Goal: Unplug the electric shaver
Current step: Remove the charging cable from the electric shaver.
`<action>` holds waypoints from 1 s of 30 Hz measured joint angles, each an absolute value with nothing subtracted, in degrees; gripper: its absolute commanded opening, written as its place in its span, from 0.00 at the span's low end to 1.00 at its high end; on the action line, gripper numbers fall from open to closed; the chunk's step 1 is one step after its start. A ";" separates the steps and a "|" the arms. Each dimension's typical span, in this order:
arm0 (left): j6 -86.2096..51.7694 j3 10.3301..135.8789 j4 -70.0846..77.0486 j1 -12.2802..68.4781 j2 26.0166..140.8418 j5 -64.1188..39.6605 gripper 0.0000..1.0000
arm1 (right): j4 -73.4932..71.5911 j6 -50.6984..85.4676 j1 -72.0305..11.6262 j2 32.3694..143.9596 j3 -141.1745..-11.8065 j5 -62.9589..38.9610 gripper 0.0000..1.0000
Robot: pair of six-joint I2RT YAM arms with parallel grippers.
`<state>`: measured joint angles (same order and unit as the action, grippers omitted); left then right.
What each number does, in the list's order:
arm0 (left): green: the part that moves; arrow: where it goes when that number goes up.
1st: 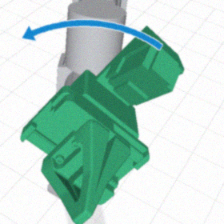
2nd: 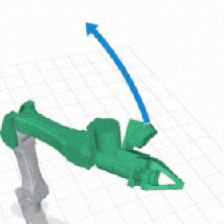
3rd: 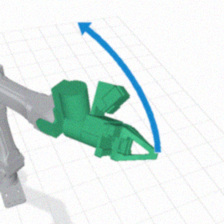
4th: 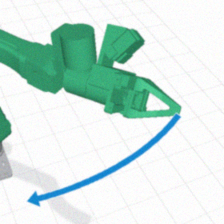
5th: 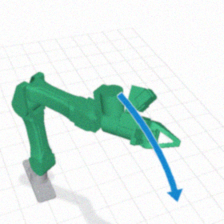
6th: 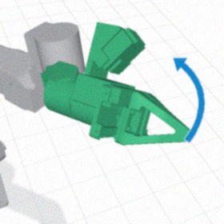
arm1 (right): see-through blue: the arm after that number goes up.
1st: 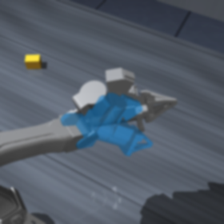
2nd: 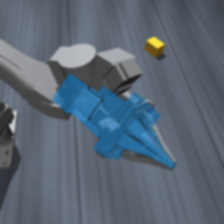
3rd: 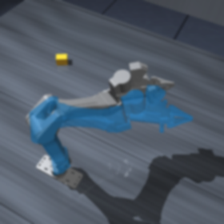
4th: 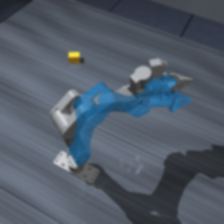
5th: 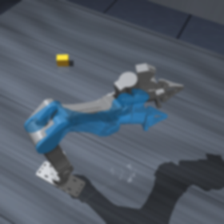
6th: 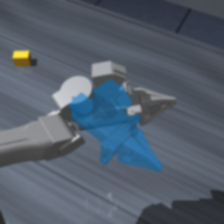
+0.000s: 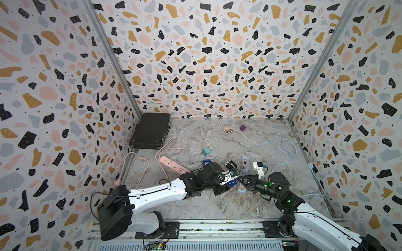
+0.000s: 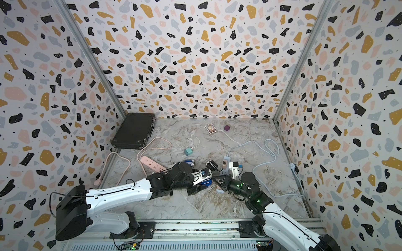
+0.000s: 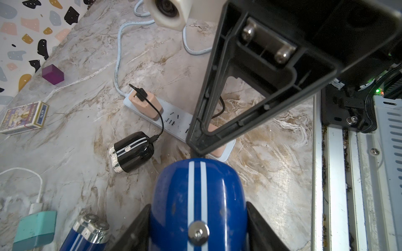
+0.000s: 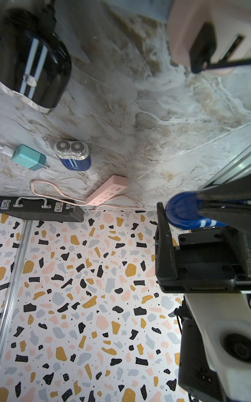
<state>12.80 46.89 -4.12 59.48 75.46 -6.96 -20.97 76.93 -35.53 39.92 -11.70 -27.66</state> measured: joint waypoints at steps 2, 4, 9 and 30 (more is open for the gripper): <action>12.84 46.89 -3.92 59.46 75.35 -6.98 0.41 | -20.75 76.93 -35.53 39.51 -11.70 -27.62 0.02; 12.86 46.89 -3.92 59.46 75.20 -7.05 0.38 | -20.75 76.93 -35.53 39.31 -11.70 -27.62 0.01; 12.93 46.89 -3.99 59.46 75.11 -7.53 0.37 | -20.10 76.64 -35.51 38.74 -11.70 -27.64 0.00; 13.08 46.35 -3.86 59.48 73.56 -9.23 0.33 | -13.50 72.10 -31.92 37.19 -14.24 -32.86 0.00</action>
